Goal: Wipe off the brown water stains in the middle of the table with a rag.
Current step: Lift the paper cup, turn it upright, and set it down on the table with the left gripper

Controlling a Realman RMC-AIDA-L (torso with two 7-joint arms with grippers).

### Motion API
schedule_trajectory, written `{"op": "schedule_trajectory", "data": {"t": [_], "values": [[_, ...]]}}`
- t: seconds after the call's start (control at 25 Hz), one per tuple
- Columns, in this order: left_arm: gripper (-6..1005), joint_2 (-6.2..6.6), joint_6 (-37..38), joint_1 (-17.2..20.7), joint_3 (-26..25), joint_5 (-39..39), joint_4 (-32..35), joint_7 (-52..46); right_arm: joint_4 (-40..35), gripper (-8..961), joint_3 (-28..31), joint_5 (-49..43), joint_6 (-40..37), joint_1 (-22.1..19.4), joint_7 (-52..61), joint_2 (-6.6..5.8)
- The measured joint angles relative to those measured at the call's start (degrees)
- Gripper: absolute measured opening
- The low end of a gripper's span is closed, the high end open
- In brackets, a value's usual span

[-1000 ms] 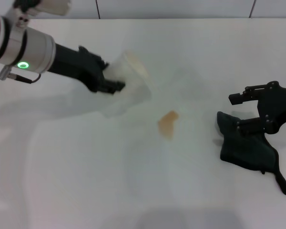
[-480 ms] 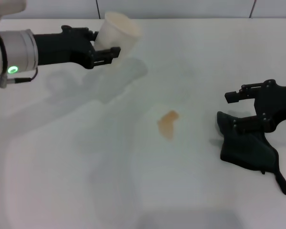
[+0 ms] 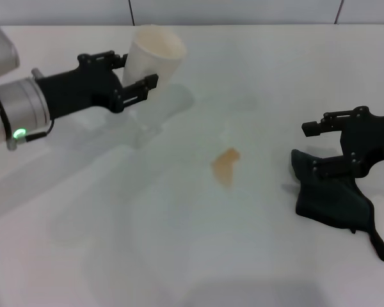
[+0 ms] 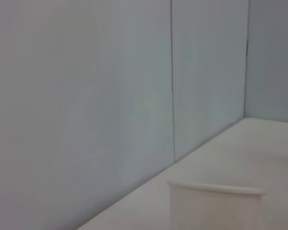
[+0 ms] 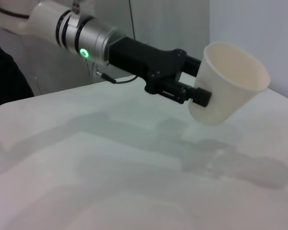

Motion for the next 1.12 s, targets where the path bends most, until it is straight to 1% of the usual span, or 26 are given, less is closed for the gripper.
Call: {"op": "schedule_trajectory", "data": {"t": [0.24, 0.36, 0.8, 1.12], "values": [[569, -0.06, 0.04, 0.69, 0.16, -5.85, -6.98, 9.89, 1.02, 720, -0.05, -0.37, 0.53, 0.02, -2.13, 0.00], [569, -0.07, 0.04, 0.74, 0.16, -7.40, -10.05, 13.74, 1.56, 720, -0.10, -0.46, 0.84, 0.03, -3.10, 0.00], [566, -0.22, -1.00, 0.22, 0.30, -8.66, -16.86, 20.57, 3.39, 720, -0.60, -1.07, 1.66, 0.10, -5.85, 0.00], [565, -0.32, -2.26, 0.19, 0.56, -8.69, -17.84, 21.65, 3.80, 720, -0.88, -1.19, 2.15, 0.15, -6.16, 0.00]]}}
